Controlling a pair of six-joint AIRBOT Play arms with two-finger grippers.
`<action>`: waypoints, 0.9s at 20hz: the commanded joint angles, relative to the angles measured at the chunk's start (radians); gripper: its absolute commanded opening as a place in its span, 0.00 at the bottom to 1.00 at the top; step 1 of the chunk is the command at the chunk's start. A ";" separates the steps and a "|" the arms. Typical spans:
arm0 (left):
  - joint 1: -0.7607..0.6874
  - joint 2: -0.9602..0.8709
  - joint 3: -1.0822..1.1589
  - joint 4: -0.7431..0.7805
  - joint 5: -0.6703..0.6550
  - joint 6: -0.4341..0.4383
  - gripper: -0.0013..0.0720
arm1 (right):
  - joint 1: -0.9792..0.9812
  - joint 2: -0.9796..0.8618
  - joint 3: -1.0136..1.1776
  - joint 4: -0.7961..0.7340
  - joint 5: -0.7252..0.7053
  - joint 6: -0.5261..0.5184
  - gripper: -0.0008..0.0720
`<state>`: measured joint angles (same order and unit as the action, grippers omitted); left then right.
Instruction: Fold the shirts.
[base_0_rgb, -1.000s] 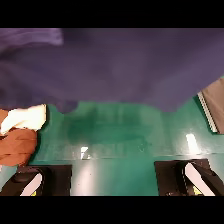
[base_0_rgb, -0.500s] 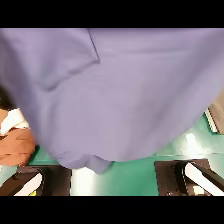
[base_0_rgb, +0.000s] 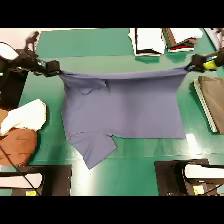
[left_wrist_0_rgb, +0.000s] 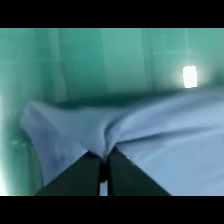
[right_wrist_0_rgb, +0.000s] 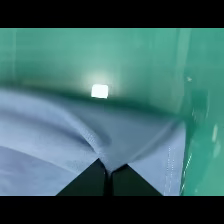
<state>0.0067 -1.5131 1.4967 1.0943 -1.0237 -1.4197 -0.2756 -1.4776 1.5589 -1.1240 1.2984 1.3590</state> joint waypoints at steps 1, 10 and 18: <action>-0.001 -0.115 0.044 -0.042 0.085 0.014 0.05 | 0.051 -0.154 0.044 -0.020 -0.101 0.036 0.04; 0.007 -0.118 0.079 0.050 -0.216 0.014 0.05 | 0.052 -0.082 0.088 -0.257 0.018 0.009 0.04; -0.063 -0.118 -0.159 0.050 -0.149 0.015 0.05 | 0.058 0.017 -0.245 -0.255 -0.093 0.011 0.04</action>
<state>-0.0277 -1.6306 1.3994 1.1435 -1.1961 -1.4044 -0.2214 -1.4796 1.3876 -1.3716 1.2308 1.3685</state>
